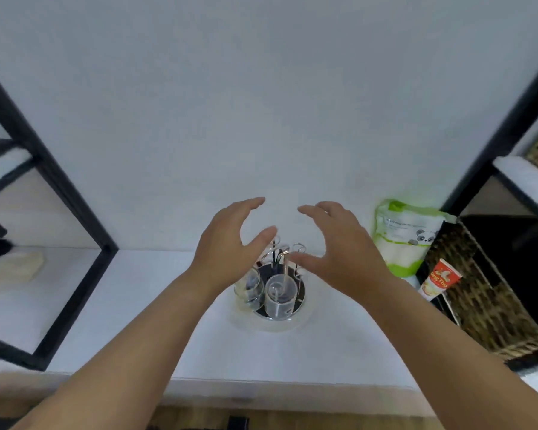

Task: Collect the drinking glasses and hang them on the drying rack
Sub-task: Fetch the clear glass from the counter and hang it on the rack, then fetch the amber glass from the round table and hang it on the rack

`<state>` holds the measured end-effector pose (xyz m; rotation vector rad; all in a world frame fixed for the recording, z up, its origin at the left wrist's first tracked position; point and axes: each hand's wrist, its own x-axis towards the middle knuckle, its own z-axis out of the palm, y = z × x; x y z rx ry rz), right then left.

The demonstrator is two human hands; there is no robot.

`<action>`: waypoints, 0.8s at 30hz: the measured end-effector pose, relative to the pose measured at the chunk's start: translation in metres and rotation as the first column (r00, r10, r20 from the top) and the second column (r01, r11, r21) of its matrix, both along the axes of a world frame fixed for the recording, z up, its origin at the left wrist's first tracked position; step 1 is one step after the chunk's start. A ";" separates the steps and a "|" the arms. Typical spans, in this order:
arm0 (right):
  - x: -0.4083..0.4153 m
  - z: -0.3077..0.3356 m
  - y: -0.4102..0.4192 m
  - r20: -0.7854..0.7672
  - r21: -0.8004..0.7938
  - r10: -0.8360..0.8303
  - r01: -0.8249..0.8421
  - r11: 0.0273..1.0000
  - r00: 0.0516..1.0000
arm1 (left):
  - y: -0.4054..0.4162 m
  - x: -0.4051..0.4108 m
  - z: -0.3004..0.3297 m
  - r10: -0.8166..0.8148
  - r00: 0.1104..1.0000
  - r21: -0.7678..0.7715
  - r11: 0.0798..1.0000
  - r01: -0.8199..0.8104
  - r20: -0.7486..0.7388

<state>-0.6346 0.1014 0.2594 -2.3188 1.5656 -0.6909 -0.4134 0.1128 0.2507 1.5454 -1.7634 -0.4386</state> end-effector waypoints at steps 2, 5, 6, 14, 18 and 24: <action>-0.016 0.050 0.013 0.031 -0.054 -0.041 0.043 0.998 0.999 | 0.005 -0.013 0.047 -0.049 0.999 -0.049 0.998 0.049 0.004; -0.044 0.130 0.039 0.129 -0.127 -0.091 0.108 0.986 0.987 | 0.018 -0.042 0.125 -0.158 0.987 -0.123 0.980 0.155 -0.013; -0.055 0.158 0.051 0.160 -0.145 -0.106 0.129 0.981 0.981 | 0.025 -0.054 0.153 -0.197 0.980 -0.147 0.970 0.191 -0.028; -0.180 0.344 0.176 0.329 -0.264 -0.286 0.378 0.887 0.900 | 0.097 -0.188 0.350 -0.526 0.844 -0.286 0.829 0.481 -0.106; -0.260 0.392 0.250 0.363 -0.282 -0.428 0.536 0.796 0.827 | 0.136 -0.282 0.402 -0.672 0.737 -0.311 0.717 0.624 -0.073; -0.387 0.406 0.365 0.394 -0.240 -0.638 0.744 0.623 0.662 | 0.211 -0.441 0.431 -0.846 0.532 -0.308 0.507 0.805 -0.001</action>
